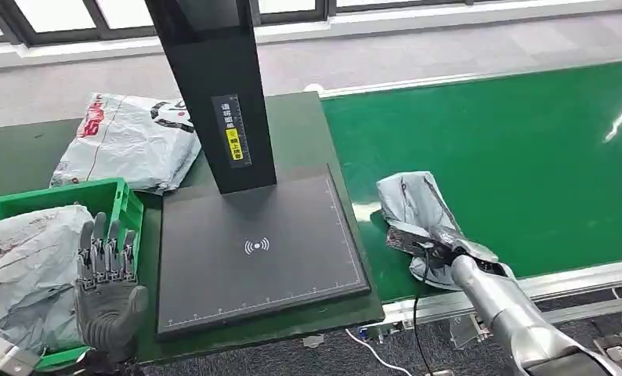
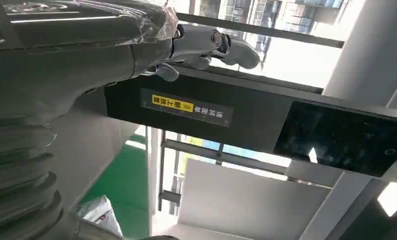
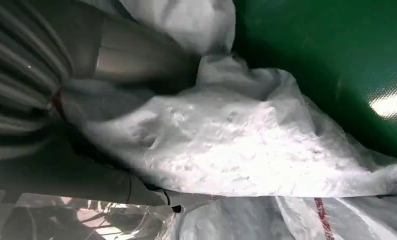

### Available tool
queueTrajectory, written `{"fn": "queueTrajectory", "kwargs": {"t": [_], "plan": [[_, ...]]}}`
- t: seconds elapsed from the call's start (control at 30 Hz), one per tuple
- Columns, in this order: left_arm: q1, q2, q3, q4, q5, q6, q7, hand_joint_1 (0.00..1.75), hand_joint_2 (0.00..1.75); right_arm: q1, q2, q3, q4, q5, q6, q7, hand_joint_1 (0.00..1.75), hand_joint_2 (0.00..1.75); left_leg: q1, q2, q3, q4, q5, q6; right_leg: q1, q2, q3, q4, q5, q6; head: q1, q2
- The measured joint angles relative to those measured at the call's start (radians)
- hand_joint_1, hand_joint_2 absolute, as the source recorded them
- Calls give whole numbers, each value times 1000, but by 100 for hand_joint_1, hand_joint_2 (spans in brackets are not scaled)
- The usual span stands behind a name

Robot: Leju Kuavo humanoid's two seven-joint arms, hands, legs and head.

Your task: Moved the parcel from conveyor to table for the left to box.

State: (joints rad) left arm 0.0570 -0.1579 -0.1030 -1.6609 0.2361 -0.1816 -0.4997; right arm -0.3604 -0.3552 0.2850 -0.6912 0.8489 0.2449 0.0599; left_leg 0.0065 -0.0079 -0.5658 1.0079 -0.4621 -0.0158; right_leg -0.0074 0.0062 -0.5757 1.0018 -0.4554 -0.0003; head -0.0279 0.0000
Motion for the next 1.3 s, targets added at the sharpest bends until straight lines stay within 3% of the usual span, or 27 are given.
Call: {"fn": "queueTrajectory", "kwargs": {"t": [0.33, 0.47, 0.7, 0.77, 1.1, 1.3], "plan": [[14, 0, 0, -10, 1, 2, -9, 0, 175, 22, -25, -6, -31, -96, -3, -10, 175, 175, 0, -4, -2, 0, -1, 1, -1, -2, -1, 0, -2, 2, 0, 0], [25, 3, 2, -17, 8, 4, -31, 0, 175, 103, -24, -130, -110, -569, 267, -198, 175, 175, 0, -7, -4, 0, -2, 1, -1, -4, -1, 0, -3, 3, 0, 0], [47, 2, 21, -34, 8, 3, -50, 0, 175, 217, 31, -286, -281, -944, 336, -236, 175, 175, 0, -6, -15, 0, -4, 1, -2, -3, -6, 1, -4, 3, 0, 0], [52, 0, 26, -42, 6, 2, -52, 0, 175, 229, 59, -319, -336, -979, 325, -224, 175, 175, 0, -4, -8, 0, -4, 2, -3, -2, -7, 1, -5, 3, 0, 0], [67, -2, 35, -59, -5, 2, -56, 0, 175, 261, 114, -376, -445, -1026, 318, -235, 175, 175, -1, -5, -10, 0, -3, 3, -4, -3, -7, 1, -4, 3, 0, 0], [95, -32, 70, -91, -31, 9, -69, 0, 175, 255, 222, -426, -561, -1099, 299, -259, 175, 175, -1, -4, -9, 0, -3, 2, -3, -2, -8, 1, -4, 3, 0, 0]]}}
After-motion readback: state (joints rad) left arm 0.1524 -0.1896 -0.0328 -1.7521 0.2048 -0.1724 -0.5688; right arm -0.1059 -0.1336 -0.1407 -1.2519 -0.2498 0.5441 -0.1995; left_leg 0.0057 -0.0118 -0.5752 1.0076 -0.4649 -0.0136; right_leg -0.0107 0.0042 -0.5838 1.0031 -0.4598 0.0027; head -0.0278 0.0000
